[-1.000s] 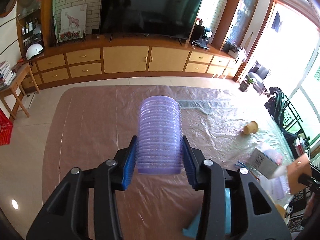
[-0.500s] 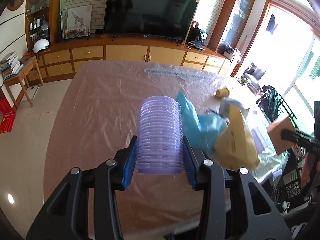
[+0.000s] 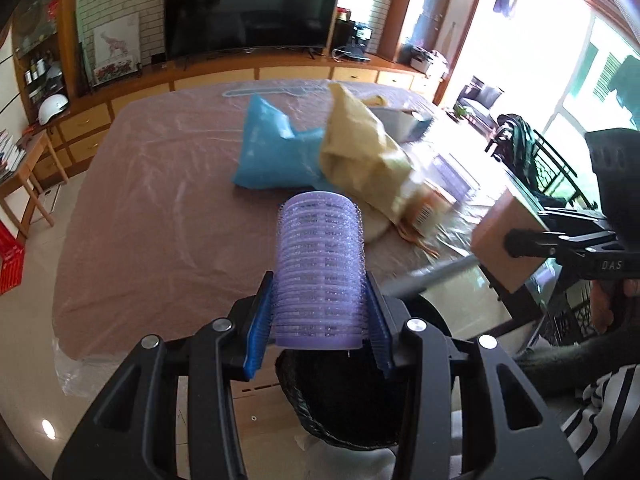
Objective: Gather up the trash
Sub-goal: 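Carry the cylinder and the brown box over the black trash bin with both tools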
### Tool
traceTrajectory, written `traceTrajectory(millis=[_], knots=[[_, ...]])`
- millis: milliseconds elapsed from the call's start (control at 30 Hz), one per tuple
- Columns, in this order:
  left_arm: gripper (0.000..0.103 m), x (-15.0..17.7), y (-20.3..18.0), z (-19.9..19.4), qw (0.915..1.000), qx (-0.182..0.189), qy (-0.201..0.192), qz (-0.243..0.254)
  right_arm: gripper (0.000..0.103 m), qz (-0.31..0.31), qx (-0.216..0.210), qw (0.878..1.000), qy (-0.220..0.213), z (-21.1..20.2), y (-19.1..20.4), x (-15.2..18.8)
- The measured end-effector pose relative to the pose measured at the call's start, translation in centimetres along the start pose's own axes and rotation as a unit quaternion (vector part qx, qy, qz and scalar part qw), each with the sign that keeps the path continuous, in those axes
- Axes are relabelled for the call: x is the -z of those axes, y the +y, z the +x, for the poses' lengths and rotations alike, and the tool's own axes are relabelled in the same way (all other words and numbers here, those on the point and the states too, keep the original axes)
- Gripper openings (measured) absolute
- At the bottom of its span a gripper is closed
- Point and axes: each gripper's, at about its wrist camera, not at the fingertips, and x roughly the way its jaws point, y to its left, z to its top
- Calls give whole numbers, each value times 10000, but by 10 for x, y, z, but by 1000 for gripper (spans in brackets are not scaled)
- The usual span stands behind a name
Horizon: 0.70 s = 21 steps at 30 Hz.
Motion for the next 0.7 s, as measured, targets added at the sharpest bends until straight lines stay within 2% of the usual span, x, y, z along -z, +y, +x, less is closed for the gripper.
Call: traceTrajectory(millis=[367,700], knots=[[44,41,-52,18,9944,457,597,746,46,-280,-152,9979,572,17,7,34],[44,69,-52,54,9879,464,1212,845,46,-553,54,9931,1037,50,12,57]])
